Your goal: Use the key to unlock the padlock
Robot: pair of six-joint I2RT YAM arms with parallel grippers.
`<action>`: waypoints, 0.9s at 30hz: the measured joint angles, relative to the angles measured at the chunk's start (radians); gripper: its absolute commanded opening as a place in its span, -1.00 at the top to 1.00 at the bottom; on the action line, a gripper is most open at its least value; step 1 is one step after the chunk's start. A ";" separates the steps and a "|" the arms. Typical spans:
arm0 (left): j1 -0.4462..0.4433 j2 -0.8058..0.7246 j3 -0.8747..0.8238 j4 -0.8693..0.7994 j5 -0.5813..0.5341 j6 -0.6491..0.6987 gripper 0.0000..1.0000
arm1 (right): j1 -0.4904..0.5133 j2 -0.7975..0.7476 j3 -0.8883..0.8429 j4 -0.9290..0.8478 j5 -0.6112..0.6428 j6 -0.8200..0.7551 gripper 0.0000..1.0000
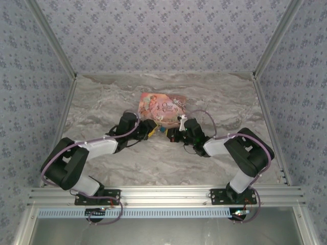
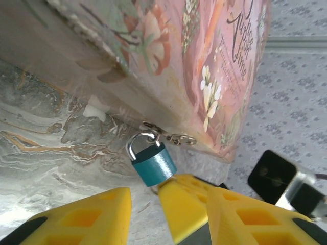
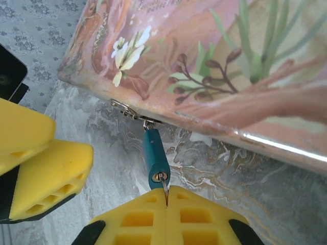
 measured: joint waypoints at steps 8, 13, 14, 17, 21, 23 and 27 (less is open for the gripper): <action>-0.031 0.039 -0.021 0.102 -0.008 -0.072 0.16 | 0.017 -0.002 0.000 -0.039 0.004 0.068 1.00; -0.046 0.083 -0.043 0.167 -0.023 -0.114 0.19 | 0.018 -0.002 0.001 -0.043 0.007 0.078 1.00; -0.048 0.093 -0.047 0.175 -0.027 -0.121 0.19 | 0.018 -0.002 0.001 -0.045 0.007 0.079 1.00; -0.054 0.111 -0.050 0.192 -0.034 -0.136 0.19 | 0.019 -0.002 0.003 -0.046 0.007 0.081 1.00; -0.064 0.136 -0.050 0.232 -0.038 -0.146 0.19 | 0.019 -0.002 0.008 -0.050 0.007 0.081 1.00; -0.071 0.156 -0.050 0.254 -0.041 -0.155 0.19 | 0.019 -0.002 0.013 -0.053 0.007 0.081 1.00; -0.078 0.188 -0.051 0.286 -0.042 -0.170 0.21 | 0.019 -0.002 0.016 -0.054 0.007 0.081 1.00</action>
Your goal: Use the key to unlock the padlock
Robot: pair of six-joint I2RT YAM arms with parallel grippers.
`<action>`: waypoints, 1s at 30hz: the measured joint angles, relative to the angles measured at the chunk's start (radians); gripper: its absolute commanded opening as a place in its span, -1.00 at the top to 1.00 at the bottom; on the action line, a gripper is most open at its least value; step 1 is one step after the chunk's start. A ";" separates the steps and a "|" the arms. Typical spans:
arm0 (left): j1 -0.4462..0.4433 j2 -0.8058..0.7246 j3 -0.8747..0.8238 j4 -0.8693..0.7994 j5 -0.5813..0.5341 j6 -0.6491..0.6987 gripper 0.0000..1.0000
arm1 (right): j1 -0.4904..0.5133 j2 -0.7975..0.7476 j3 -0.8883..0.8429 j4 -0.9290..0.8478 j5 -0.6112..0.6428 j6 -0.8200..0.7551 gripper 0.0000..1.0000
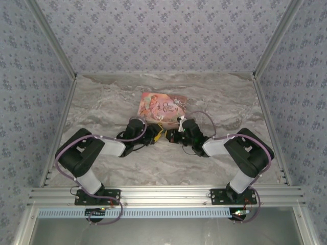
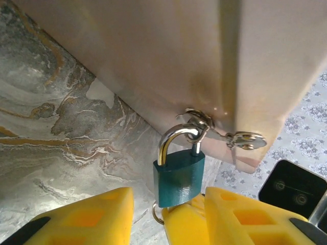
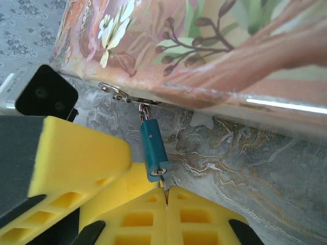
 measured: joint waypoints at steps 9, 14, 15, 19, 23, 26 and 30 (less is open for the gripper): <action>-0.005 0.043 0.000 0.059 -0.003 -0.023 0.38 | 0.000 0.000 0.006 -0.023 0.003 0.000 1.00; -0.006 0.050 0.000 0.076 -0.004 -0.026 0.39 | 0.000 -0.007 0.008 -0.036 0.004 0.000 1.00; -0.006 0.051 0.000 0.079 -0.003 -0.026 0.39 | 0.000 -0.009 0.008 -0.039 0.005 0.000 1.00; -0.007 0.060 0.000 0.095 -0.003 -0.030 0.37 | 0.000 -0.013 0.008 -0.044 0.008 0.000 1.00; -0.010 0.071 0.002 0.110 -0.003 -0.031 0.37 | 0.000 -0.013 0.010 -0.049 0.011 0.001 1.00; -0.011 0.089 0.011 0.128 -0.002 -0.040 0.35 | -0.002 -0.015 0.014 -0.061 0.012 0.005 1.00; -0.013 0.112 0.019 0.158 0.002 -0.050 0.33 | -0.005 -0.019 0.019 -0.077 0.021 0.012 1.00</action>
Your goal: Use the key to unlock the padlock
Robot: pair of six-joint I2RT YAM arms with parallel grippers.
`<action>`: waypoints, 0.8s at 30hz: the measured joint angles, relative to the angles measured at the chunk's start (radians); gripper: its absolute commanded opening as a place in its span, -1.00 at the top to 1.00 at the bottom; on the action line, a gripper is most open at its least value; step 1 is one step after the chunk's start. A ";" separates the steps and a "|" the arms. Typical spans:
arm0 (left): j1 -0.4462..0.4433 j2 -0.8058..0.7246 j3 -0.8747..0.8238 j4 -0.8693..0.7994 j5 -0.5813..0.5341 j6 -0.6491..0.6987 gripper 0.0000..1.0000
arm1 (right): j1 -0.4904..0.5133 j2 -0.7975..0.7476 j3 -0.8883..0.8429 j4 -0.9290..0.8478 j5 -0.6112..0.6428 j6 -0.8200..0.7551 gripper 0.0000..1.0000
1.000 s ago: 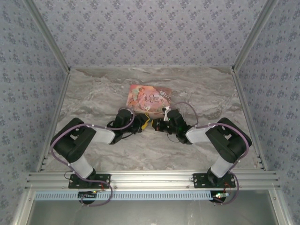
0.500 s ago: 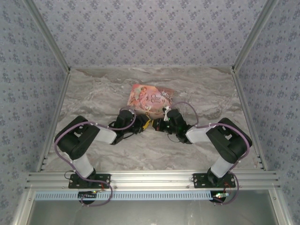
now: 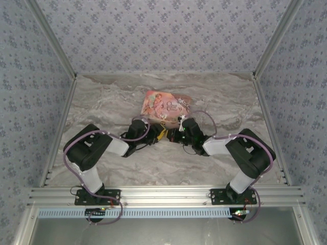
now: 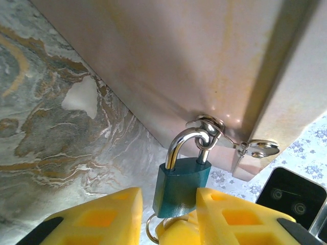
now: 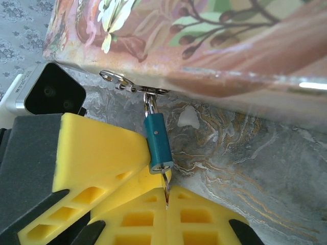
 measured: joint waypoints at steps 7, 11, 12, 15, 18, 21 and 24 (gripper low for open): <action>0.000 0.010 0.008 0.016 0.000 -0.006 0.40 | -0.003 -0.008 0.001 -0.009 0.006 0.018 1.00; 0.000 0.011 0.013 0.022 0.000 -0.010 0.50 | -0.005 -0.013 0.001 -0.010 0.005 0.030 1.00; 0.000 0.011 0.013 0.022 0.000 -0.009 0.54 | -0.005 -0.013 0.001 -0.010 0.005 0.034 1.00; 0.000 0.011 0.013 0.022 0.000 -0.008 0.63 | -0.008 -0.013 0.001 -0.010 0.005 0.038 1.00; 0.000 0.011 0.013 0.022 -0.001 -0.005 0.68 | -0.011 -0.014 0.001 -0.010 0.005 0.041 1.00; 0.000 0.011 0.013 0.022 -0.001 -0.005 0.71 | -0.013 -0.016 0.001 -0.012 0.005 0.040 0.82; -0.001 0.010 0.014 0.022 -0.002 -0.003 0.74 | -0.013 -0.022 0.001 -0.019 0.005 0.037 0.62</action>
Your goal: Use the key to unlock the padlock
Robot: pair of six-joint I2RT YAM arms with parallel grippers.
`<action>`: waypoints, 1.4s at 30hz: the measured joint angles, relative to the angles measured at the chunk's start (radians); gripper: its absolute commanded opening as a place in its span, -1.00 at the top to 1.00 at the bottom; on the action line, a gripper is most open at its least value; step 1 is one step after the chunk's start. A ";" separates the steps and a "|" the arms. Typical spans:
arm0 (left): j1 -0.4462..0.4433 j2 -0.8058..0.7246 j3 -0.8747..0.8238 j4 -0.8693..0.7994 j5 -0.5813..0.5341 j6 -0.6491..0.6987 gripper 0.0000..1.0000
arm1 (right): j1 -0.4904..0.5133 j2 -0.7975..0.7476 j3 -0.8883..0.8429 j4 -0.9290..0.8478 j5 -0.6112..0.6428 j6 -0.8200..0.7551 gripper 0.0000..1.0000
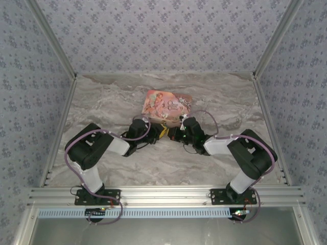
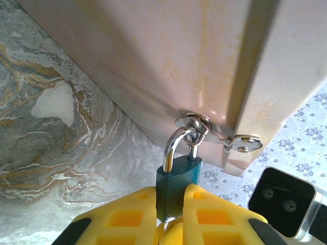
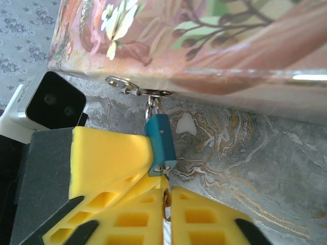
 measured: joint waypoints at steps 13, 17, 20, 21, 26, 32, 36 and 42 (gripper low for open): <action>-0.003 -0.003 0.014 -0.013 -0.019 0.017 0.74 | 0.000 -0.130 -0.006 -0.117 0.033 -0.153 0.13; -0.003 -0.015 0.016 -0.032 -0.021 0.021 0.74 | 0.004 -0.211 -0.007 -0.203 0.088 -0.295 -0.10; -0.003 -0.016 0.017 -0.038 -0.024 0.025 0.74 | 0.030 -0.291 -0.006 -0.266 0.146 -0.440 -0.33; -0.003 -0.017 0.018 -0.040 -0.024 0.025 0.74 | 0.047 -0.319 -0.003 -0.290 0.175 -0.501 -0.41; -0.003 -0.018 0.024 -0.053 -0.025 0.024 0.74 | 0.122 -0.408 0.019 -0.352 0.319 -0.766 -0.77; -0.003 -0.021 0.026 -0.058 -0.024 0.024 0.75 | 0.195 -0.449 -0.008 -0.337 0.507 -1.078 -0.95; -0.003 -0.021 0.027 -0.060 -0.024 0.024 0.75 | 0.241 -0.406 -0.049 -0.291 0.603 -1.292 -0.95; -0.003 -0.021 0.027 -0.061 -0.024 0.024 0.75 | 0.262 -0.225 -0.084 -0.161 0.693 -1.520 -0.72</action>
